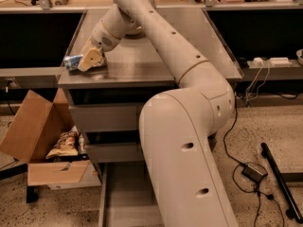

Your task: Place redbull can into bottom drawer

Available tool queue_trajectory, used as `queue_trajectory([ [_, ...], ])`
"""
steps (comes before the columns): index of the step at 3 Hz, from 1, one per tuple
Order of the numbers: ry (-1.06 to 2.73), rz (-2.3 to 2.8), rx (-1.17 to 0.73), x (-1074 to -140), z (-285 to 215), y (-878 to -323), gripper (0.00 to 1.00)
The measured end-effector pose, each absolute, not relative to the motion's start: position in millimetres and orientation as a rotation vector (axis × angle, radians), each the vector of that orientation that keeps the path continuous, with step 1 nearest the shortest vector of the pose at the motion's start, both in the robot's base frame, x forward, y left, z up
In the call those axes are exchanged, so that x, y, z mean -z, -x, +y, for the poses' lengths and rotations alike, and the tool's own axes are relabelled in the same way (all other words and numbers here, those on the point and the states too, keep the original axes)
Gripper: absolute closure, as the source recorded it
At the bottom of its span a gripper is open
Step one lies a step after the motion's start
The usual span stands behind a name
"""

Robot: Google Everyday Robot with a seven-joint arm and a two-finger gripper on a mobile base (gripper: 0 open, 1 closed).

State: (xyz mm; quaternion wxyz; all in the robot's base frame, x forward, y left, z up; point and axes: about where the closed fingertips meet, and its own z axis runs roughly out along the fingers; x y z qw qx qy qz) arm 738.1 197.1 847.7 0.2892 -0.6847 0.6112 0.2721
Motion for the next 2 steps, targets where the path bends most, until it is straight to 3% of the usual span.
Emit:
queue_trajectory([
  [1,1.847,1.607,-0.752,-846.5,207.1,-734.6,1.00],
  [2,1.869,1.578,-0.724,-855.6,213.3,-731.5,1.00],
])
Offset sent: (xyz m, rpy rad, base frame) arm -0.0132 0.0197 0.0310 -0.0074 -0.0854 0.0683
